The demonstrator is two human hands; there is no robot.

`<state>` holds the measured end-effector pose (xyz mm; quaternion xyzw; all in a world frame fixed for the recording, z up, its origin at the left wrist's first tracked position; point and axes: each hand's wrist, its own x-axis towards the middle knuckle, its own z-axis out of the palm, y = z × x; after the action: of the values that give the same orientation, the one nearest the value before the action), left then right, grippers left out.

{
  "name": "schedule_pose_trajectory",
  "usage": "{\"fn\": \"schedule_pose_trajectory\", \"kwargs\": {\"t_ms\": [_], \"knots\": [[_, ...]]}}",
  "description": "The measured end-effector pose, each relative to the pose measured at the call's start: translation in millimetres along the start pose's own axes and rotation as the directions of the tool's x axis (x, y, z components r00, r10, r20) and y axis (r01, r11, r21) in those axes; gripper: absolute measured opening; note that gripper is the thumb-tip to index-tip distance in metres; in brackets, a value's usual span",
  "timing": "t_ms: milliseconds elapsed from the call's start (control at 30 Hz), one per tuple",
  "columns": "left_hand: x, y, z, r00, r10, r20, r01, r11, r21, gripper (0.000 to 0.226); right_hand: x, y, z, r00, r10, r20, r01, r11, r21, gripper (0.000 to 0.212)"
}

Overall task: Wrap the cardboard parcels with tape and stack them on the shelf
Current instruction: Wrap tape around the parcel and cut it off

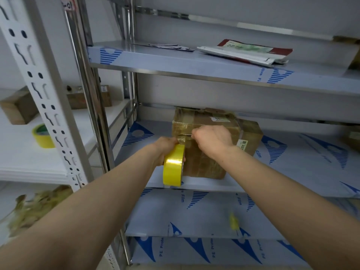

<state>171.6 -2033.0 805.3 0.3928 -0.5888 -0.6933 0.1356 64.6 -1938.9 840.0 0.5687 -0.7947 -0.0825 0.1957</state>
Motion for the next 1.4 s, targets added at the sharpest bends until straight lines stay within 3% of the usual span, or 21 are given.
{"fn": "schedule_pose_trajectory", "kwargs": {"t_ms": [200, 300, 367, 433, 467, 533, 600, 667, 733, 800, 967, 1133, 1233, 1267, 1333, 1400], "knots": [[-2.9, 1.8, -0.8, 1.000, -0.014, -0.017, 0.015, 0.999, 0.042, 0.020, -7.7, 4.2, 12.0, 0.997, -0.077, 0.029, 0.079, 0.994, -0.071, 0.021], [-2.8, 2.5, -0.9, 1.000, -0.012, -0.018, 0.013, 0.999, 0.047, 0.020, -24.0, 18.4, 33.0, 0.997, 0.021, -0.081, -0.007, 0.985, 0.173, 0.020], [-2.2, 2.2, -0.3, 1.000, -0.013, -0.025, 0.014, 0.999, 0.045, 0.020, -43.6, 32.7, 52.8, 0.978, 0.168, -0.127, -0.101, 0.903, 0.418, 0.020], [-0.1, 1.6, 0.5, 0.999, -0.011, -0.034, 0.012, 0.999, 0.046, 0.020, -67.7, 43.0, 76.8, 0.884, 0.441, -0.153, -0.207, 0.664, 0.719, 0.013], [1.2, 1.5, 1.1, 0.999, -0.009, -0.041, 0.011, 0.999, 0.044, 0.020, -78.1, 46.8, 89.0, 0.776, 0.622, -0.104, -0.243, 0.447, 0.861, 0.011], [3.9, 0.8, 3.3, 0.998, -0.008, -0.060, 0.011, 0.999, 0.043, 0.021, -93.6, 53.8, 111.6, 0.477, 0.871, 0.118, -0.226, -0.008, 0.974, 0.010], [5.7, 0.4, 4.5, 0.997, -0.007, -0.071, 0.010, 0.999, 0.052, 0.022, -100.3, 62.7, 133.9, 0.264, 0.908, 0.327, -0.267, -0.257, 0.929, 0.005], [6.5, 0.7, 5.0, 0.997, -0.012, -0.072, 0.017, 0.998, 0.060, 0.022, -100.9, 70.9, 156.2, 0.203, 0.845, 0.495, -0.417, -0.383, 0.825, 0.008], [8.5, 0.4, 4.6, 0.997, -0.020, -0.073, 0.026, 0.997, 0.072, 0.021, -96.4, 73.5, 172.6, 0.240, 0.731, 0.638, -0.500, -0.471, 0.727, 0.010], [11.1, -0.3, 4.9, 0.997, -0.030, -0.074, 0.037, 0.996, 0.086, 0.021, -91.3, 74.5, 187.0, 0.303, 0.656, 0.691, -0.565, -0.461, 0.685, 0.016], [20.2, -3.7, 3.0, 0.994, -0.028, -0.102, 0.039, 0.992, 0.117, 0.020, -73.9, 77.1, 203.1, 0.394, 0.686, 0.611, -0.731, -0.170, 0.661, 0.014], [22.3, -5.6, -0.9, 0.997, -0.022, -0.077, 0.030, 0.993, 0.113, 0.024, -59.2, 84.6, 207.4, 0.395, 0.701, 0.594, -0.735, -0.147, 0.662, 0.020], [18.8, -3.6, 0.7, 0.997, -0.022, -0.069, 0.028, 0.995, 0.096, 0.021, -56.2, 79.9, 180.8, 0.299, 0.869, 0.395, -0.525, -0.195, 0.828, 0.024], [17.3, -2.5, 1.4, 0.998, -0.022, -0.063, 0.028, 0.995, 0.092, 0.021, -52.2, 76.4, 163.7, 0.287, 0.917, 0.275, -0.418, -0.138, 0.898, 0.024], [15.2, -1.4, 1.5, 0.998, -0.022, -0.056, 0.027, 0.997, 0.079, 0.022, -38.0, 64.6, 120.6, 0.383, 0.924, -0.006, -0.215, 0.095, 0.972, 0.023], [14.7, -0.8, 1.3, 0.998, -0.024, -0.054, 0.028, 0.997, 0.066, 0.024, -24.4, 45.1, 75.6, 0.535, 0.792, -0.293, 0.003, 0.345, 0.939, 0.020]]}}
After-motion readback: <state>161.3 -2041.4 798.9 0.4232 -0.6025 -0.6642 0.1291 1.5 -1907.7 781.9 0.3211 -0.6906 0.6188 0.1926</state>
